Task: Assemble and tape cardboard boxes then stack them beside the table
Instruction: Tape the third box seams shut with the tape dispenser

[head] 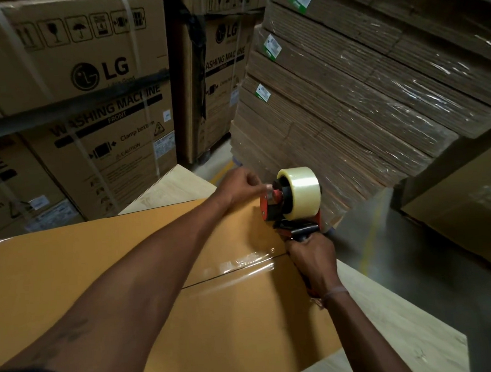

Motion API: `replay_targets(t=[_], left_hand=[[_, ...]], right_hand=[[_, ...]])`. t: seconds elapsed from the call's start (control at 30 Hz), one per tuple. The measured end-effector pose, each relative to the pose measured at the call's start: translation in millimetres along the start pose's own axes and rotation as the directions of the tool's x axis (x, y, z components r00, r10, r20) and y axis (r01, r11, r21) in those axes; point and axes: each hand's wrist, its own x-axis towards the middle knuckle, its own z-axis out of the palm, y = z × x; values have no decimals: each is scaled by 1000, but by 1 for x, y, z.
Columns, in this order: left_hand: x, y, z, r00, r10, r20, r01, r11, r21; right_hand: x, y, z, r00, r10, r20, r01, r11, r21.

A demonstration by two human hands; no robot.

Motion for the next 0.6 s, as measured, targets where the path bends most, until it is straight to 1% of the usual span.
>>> replay_targets(t=[0.07, 0.3, 0.43, 0.6], left_hand=[[-1, 2, 0, 1000, 8, 2, -8, 1000, 12], [-4, 3, 7, 998, 2, -61, 2, 998, 60], [-5, 3, 8, 998, 2, -64, 3, 997, 78], [-4, 10, 12, 996, -45, -73, 55, 988, 146]], right_hand=[[1, 0, -1, 1000, 18, 7, -18, 1000, 20], [-3, 7, -7, 997, 15, 76, -20, 998, 64], [-35, 25, -25, 993, 42, 114, -56, 990, 128], [-65, 43, -36, 987, 108, 116, -126, 980, 156]])
